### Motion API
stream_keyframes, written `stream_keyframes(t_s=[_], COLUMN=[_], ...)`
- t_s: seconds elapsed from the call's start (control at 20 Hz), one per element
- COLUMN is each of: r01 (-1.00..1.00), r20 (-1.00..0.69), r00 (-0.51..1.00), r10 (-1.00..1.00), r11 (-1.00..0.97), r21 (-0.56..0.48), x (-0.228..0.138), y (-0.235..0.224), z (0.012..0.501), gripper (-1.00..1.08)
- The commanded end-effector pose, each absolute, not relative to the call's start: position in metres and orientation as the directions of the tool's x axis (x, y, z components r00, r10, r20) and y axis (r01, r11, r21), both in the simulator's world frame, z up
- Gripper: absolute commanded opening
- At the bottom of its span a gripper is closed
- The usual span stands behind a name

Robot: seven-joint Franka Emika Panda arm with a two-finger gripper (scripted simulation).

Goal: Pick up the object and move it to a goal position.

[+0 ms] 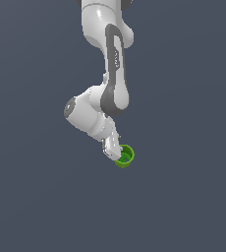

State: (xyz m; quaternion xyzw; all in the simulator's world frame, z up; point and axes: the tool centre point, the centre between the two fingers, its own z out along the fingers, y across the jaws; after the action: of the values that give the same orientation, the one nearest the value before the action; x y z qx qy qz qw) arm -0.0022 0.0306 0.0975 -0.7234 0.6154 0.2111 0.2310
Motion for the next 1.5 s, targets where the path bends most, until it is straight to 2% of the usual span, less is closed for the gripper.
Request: stream_keyframes(t_s=[0.0, 0.55, 0.6, 1.45], r01=[-0.988, -0.989, -0.989, -0.989], r20=[-0.59, -0.592, -0.592, -0.592], r00=[0.153, 0.145, 0.145, 0.145], r10=[-0.793, -0.792, -0.792, -0.793], r11=[-0.136, -0.129, -0.129, -0.128], r21=[-0.074, -0.071, -0.071, -0.072], x=[-0.002, -0.003, -0.003, -0.007], y=[0.031, 0.049, 0.049, 0.038], z=[0.098, 0.073, 0.073, 0.086], gripper=[0.28, 0.28, -1.0, -1.0])
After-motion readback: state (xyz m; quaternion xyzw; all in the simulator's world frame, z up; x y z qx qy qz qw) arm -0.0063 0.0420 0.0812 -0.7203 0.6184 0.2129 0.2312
